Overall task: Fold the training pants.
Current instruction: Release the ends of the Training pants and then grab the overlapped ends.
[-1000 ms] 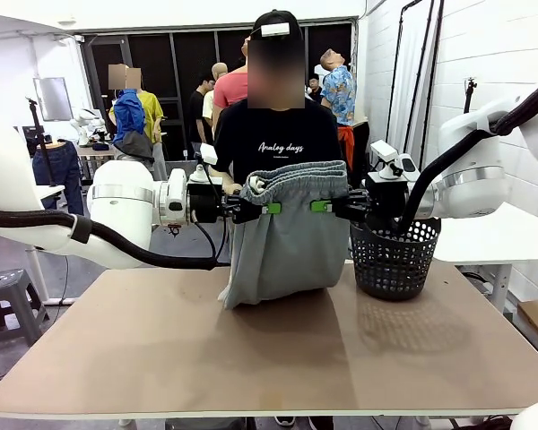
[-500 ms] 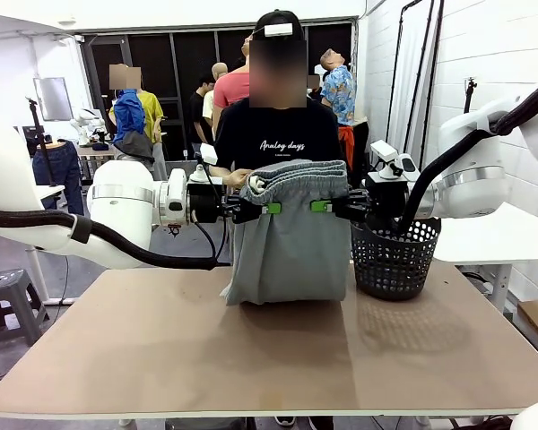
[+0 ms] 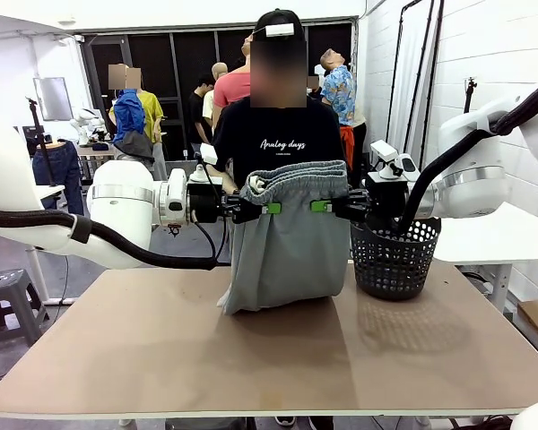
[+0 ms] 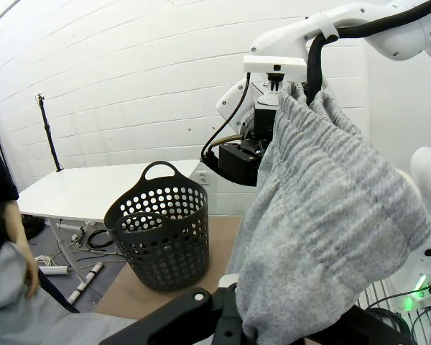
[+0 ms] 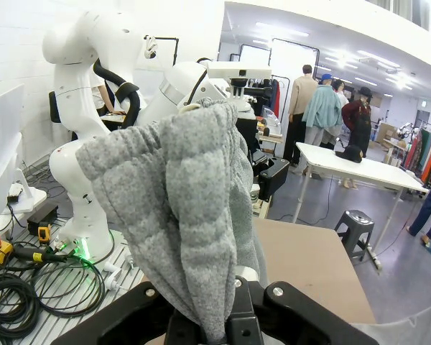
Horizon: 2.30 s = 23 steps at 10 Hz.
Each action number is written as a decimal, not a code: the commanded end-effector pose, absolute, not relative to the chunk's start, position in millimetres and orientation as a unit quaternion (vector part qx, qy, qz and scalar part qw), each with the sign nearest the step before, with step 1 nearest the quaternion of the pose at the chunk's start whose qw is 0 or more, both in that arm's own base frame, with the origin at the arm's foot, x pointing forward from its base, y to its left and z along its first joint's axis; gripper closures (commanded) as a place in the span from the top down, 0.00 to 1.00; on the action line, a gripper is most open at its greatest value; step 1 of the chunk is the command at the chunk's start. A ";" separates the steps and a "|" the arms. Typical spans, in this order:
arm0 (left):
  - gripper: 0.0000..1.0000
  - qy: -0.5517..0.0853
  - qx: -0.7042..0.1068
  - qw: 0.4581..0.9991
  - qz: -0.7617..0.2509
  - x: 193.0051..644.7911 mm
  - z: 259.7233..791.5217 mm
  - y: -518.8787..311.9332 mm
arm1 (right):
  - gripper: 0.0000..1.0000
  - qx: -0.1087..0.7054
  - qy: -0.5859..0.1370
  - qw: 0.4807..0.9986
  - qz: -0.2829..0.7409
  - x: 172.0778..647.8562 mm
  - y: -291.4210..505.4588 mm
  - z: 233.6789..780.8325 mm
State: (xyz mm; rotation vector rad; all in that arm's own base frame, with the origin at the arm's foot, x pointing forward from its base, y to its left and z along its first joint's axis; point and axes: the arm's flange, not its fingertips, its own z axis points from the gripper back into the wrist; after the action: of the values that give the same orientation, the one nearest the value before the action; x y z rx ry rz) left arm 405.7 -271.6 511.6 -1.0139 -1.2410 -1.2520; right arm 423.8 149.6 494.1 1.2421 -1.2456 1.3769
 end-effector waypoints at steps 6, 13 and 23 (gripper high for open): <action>0.00 -0.522 -0.423 0.527 -0.521 405.1 513.5 -271.5 | 0.00 0.501 -0.501 0.436 0.555 421.6 150.7 495.1; 0.00 -0.522 -0.423 0.527 -0.521 405.1 513.5 -271.5 | 0.00 0.501 -0.501 0.436 0.555 421.6 150.7 495.1; 0.00 -0.522 -0.423 0.527 -0.521 405.1 513.5 -271.5 | 0.00 0.501 -0.501 0.436 0.555 421.6 150.7 495.1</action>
State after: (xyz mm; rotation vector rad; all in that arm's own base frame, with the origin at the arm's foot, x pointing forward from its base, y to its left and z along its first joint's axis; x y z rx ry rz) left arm 405.7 -271.6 511.6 -1.0139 -1.2410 -1.2520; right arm 423.7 149.6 494.1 1.2421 -1.2455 1.3770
